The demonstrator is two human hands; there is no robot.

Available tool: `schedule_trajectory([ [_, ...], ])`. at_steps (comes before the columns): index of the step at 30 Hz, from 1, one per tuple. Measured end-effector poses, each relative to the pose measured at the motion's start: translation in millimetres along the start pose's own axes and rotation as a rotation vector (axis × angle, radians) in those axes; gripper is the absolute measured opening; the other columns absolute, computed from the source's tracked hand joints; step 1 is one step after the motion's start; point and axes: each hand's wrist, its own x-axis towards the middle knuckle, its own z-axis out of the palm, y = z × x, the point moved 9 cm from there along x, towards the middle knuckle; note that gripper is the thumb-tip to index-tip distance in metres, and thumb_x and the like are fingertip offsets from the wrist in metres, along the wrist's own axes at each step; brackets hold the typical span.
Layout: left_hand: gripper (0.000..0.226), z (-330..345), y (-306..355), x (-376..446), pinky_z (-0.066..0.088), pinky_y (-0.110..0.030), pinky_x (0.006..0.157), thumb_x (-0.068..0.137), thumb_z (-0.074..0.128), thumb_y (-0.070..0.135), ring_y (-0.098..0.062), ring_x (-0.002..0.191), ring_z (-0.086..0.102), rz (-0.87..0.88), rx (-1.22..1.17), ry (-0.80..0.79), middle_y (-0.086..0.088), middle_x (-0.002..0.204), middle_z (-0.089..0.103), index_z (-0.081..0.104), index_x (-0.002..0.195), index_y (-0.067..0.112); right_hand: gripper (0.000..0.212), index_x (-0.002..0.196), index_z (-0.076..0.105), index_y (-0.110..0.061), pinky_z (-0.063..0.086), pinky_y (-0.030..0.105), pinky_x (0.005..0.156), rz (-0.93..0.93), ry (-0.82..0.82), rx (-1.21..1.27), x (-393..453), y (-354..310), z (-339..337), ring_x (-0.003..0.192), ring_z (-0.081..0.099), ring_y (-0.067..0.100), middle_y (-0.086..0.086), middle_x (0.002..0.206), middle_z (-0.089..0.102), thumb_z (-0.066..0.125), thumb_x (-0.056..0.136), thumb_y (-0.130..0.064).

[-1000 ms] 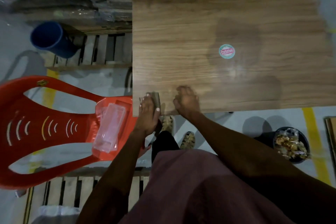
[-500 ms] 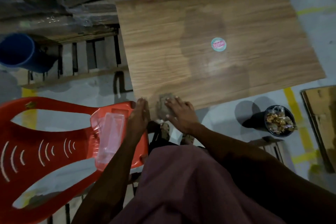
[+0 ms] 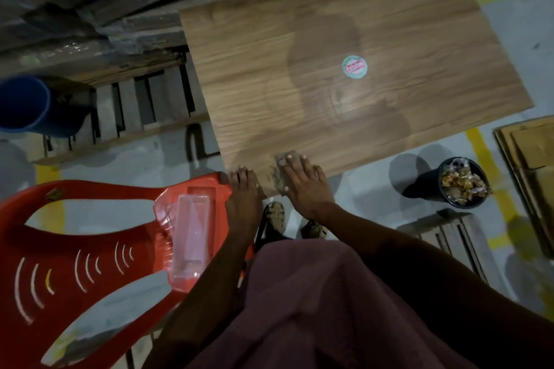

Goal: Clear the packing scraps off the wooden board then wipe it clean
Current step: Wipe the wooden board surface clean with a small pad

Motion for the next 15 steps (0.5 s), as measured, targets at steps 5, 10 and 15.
schedule_trajectory([
  [5,0.058,0,10,11,0.024,-0.061,0.118,0.095,0.032,0.017,-0.046,0.146,0.026,0.039,0.026,0.037,-0.027,0.155,0.033,0.032,0.150,-0.001,0.064,0.163,0.001,-0.023,0.006,0.054,0.124,0.402,0.104,0.174,-14,94,-17,0.156,-0.004,0.038,0.002,0.171,-0.009,0.026,0.107,-0.040],
  [10,0.061,-4,5,49,0.017,-0.060,0.121,0.100,0.021,0.025,-0.045,0.150,0.018,0.036,-0.101,0.055,-0.026,0.161,0.023,0.022,0.155,0.000,0.071,0.163,-0.003,-0.018,0.004,0.057,0.124,0.457,0.120,0.227,-1,82,-18,0.155,-0.006,0.044,0.010,0.170,-0.010,0.010,0.100,-0.048],
  [15,0.067,-17,4,75,0.009,-0.056,0.123,0.098,0.013,0.030,-0.043,0.153,0.012,0.077,-0.158,0.090,-0.026,0.163,0.018,0.021,0.157,0.000,0.065,0.163,0.000,-0.021,0.005,0.059,0.122,0.125,0.046,0.154,29,-16,-3,0.155,-0.010,0.040,0.006,0.171,-0.011,0.026,0.107,-0.041],
])
